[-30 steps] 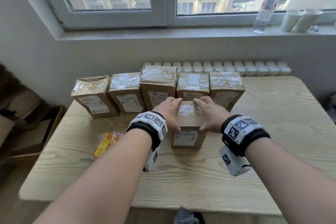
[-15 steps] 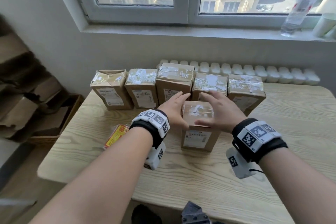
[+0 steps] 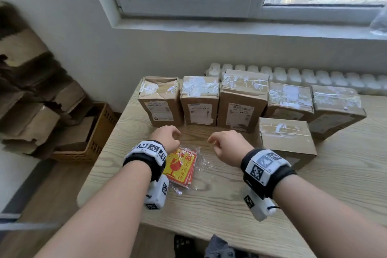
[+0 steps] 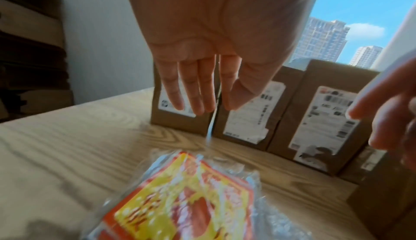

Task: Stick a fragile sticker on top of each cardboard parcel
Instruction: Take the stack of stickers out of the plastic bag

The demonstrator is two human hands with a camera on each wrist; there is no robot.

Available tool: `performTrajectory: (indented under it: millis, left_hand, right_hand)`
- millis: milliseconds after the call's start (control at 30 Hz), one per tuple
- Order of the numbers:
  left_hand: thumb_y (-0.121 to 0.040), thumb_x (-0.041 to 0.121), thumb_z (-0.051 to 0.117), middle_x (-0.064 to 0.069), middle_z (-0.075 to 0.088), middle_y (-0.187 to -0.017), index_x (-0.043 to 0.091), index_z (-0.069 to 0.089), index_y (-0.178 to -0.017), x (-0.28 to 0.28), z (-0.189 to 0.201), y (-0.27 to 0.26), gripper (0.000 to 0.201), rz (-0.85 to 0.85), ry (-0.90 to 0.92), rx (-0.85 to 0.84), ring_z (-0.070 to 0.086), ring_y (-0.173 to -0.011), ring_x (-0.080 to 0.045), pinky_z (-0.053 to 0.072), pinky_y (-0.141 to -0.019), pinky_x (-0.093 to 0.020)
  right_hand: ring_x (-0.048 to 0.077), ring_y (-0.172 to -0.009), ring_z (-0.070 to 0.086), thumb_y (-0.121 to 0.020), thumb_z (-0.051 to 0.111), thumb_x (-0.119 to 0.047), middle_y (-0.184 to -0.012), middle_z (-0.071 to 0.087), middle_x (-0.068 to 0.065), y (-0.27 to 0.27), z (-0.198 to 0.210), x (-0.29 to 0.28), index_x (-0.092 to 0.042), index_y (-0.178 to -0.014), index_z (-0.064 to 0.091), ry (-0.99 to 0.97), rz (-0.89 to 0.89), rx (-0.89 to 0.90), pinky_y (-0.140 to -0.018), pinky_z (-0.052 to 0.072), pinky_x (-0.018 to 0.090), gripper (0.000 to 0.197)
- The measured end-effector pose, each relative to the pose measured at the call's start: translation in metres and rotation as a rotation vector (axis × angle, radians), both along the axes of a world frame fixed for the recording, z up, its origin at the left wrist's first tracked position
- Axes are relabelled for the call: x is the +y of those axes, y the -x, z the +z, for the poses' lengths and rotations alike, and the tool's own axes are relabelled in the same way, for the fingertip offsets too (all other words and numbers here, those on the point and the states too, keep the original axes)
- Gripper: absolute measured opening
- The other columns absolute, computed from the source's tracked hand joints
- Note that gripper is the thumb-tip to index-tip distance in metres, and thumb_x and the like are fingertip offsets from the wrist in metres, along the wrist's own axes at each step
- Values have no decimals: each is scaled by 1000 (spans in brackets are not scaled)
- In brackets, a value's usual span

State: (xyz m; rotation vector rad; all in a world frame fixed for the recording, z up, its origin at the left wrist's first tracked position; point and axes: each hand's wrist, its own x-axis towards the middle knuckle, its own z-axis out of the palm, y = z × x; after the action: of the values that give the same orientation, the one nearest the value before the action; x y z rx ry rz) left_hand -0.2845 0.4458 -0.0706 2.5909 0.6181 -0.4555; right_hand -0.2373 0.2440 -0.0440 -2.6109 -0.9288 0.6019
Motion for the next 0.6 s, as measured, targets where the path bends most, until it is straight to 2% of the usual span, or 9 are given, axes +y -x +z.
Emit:
performTrajectory:
  millis: [100,200,267,333,433,533,600]
  left_hand:
    - [-86,17,60,-3,59,-132,19,57,-130,17,-25,7,44,28,0,33,54,-122,-21,44,-100,-29]
    - [-86,23,63,-12,56,-132,12,45,-138,32,-51,9,56,70,33,136,55,-119,-28,45,-95,-34]
    - [-83,27,69,-13,55,-131,11,41,-138,36,-66,10,64,115,83,215,55,-117,-30,47,-93,-36]
    - [-78,30,76,-14,50,-135,12,38,-140,37,-79,10,76,148,93,232,52,-122,-31,45,-96,-38]
    - [-71,29,83,-13,48,-139,12,33,-144,35,-88,7,90,164,127,208,49,-126,-31,44,-100,-39]
    - [-68,22,85,-10,55,-133,13,40,-138,34,-93,5,83,226,236,218,54,-121,-29,47,-99,-38]
    - [-69,15,84,-8,56,-132,12,44,-136,36,-94,4,78,285,327,193,55,-119,-28,47,-99,-38]
  right_hand:
    - [24,-107,61,-93,45,-18,-116,68,3,0,-33,13,-17,-114,67,114,-102,117,-92,48,31,30]
    - [25,-104,62,-92,49,-22,-115,68,6,1,-70,25,-17,-118,64,194,-204,210,-89,49,31,30]
    - [24,-110,61,-90,54,-24,-121,65,7,6,-87,30,-17,-131,55,226,-247,261,-91,48,30,41]
    - [24,-116,58,-88,62,-23,-128,61,7,10,-100,33,-16,-140,44,222,-279,290,-94,46,30,55]
    - [23,-113,59,-83,69,-18,-128,59,8,14,-112,39,-15,-142,40,160,-390,353,-90,46,29,66]
    - [23,-103,63,-84,63,-11,-116,65,8,14,-119,40,-15,-132,51,102,-503,368,-82,48,28,50]
    - [23,-98,63,-84,57,-9,-109,68,8,12,-117,37,-16,-124,58,76,-545,345,-76,44,26,40]
